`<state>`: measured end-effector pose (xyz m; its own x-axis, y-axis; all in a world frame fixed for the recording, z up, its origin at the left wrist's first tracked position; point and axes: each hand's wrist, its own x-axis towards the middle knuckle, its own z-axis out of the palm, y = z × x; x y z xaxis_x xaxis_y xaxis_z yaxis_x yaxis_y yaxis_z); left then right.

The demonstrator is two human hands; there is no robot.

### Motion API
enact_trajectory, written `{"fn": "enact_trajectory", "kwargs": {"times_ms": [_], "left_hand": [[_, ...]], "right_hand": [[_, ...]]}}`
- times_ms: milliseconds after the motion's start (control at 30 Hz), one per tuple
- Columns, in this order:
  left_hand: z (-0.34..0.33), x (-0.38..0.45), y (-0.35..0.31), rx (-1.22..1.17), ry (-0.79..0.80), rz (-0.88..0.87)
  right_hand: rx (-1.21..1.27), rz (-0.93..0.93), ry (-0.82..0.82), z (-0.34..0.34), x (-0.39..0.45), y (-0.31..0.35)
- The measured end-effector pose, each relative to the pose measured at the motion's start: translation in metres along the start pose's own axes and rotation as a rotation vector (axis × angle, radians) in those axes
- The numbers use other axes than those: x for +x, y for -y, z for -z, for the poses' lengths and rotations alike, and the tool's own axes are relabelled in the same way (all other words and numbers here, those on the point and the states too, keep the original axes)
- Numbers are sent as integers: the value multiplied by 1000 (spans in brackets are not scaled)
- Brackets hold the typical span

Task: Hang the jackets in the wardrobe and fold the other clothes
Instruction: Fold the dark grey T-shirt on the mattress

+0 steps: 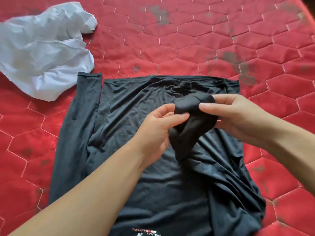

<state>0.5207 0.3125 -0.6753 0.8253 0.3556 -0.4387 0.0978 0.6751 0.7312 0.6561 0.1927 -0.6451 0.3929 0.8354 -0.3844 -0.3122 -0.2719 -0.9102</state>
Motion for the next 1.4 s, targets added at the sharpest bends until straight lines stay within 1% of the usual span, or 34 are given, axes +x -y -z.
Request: {"fn": "enact_trajectory", "kwargs": {"times_ms": [67, 100, 133, 200, 233, 267, 367, 400, 467, 500, 567, 633, 700, 733, 767, 833, 867, 900, 933, 967, 1000, 1033, 1100, 1133, 1167, 1233, 1267, 1300, 1400], "left_hand": [[4, 0, 1, 4, -135, 12], [7, -1, 1, -11, -156, 60], [10, -3, 2, -54, -128, 139], [17, -9, 3, -154, 68, 333], [21, -13, 4, -156, 169, 400], [24, -15, 6, -127, 227, 448], [32, -20, 9, -64, 288, 540], [33, -22, 8, -47, 299, 536], [36, -24, 3, 45, 283, 415], [37, -24, 0, 95, 243, 333], [41, -21, -6, 108, 146, 182], [42, -21, -18, 20, 135, 108], [39, -19, -36, -62, 129, 46], [37, -14, -44, -76, 85, 3], [37, -6, -50, -70, -9, -51], [43, 18, -56, 46, -313, -163], [50, 30, -55, 168, -481, -207], [61, 39, -50, 346, -634, -237], [72, 45, -42, 561, -732, -248], [81, 46, -31, 779, -757, -259], [87, 44, -18, 965, -708, -293], [89, 40, -4, 1110, -602, -328], [86, 28, 26, 1296, -372, -345], [83, 21, 40, 1370, -302, -340], [82, 15, 53, 1433, -268, -349], [79, 5, 74, 1555, -253, -413], [76, 0, 82, 1616, -218, -455], [73, -4, 90, 1671, -156, -506], [59, -15, 107, 1800, 132, -626]], "right_hand": [[48, 19, -27, 0, 0, 1], [52, 30, -42, -1, -1, 2], [54, 42, -41, -3, -1, 3], [99, 69, 8, -9, -3, 5], [145, 74, 29, -12, -5, 7], [189, 73, 43, -14, -7, 9], [191, 48, 52, -17, -13, 13], [158, 33, 43, -18, -15, 14], [53, 10, -17, -16, -17, 13], [-41, 14, -75, -15, -18, 12], [-195, 48, -208, -13, -17, 7], [-164, 73, -321, -12, -13, 6], [-90, 117, -345, -17, 0, 17], [-94, 149, -326, -21, 11, 25], [-121, 172, -320, -25, 26, 31], [-209, 154, -402, -27, 66, 34], [-255, 98, -454, -27, 86, 28], [-324, 34, -497, -25, 102, 18], [-443, -6, -532, -22, 112, 3], [-589, -7, -560, -19, 115, -12], [-723, 4, -567, -16, 108, -26], [-809, 29, -552, -16, 94, -39], [-916, 63, -496, -10, 59, -67], [-972, 75, -471, -6, 40, -82], [-1020, 77, -459, -2, 20, -96], [-1071, 83, -444, 6, -17, -117], [-1082, 87, -438, 9, -33, -125], [-1089, 88, -433, 10, -48, -130], [-1098, 10, -448, 11, -79, -141]]}}
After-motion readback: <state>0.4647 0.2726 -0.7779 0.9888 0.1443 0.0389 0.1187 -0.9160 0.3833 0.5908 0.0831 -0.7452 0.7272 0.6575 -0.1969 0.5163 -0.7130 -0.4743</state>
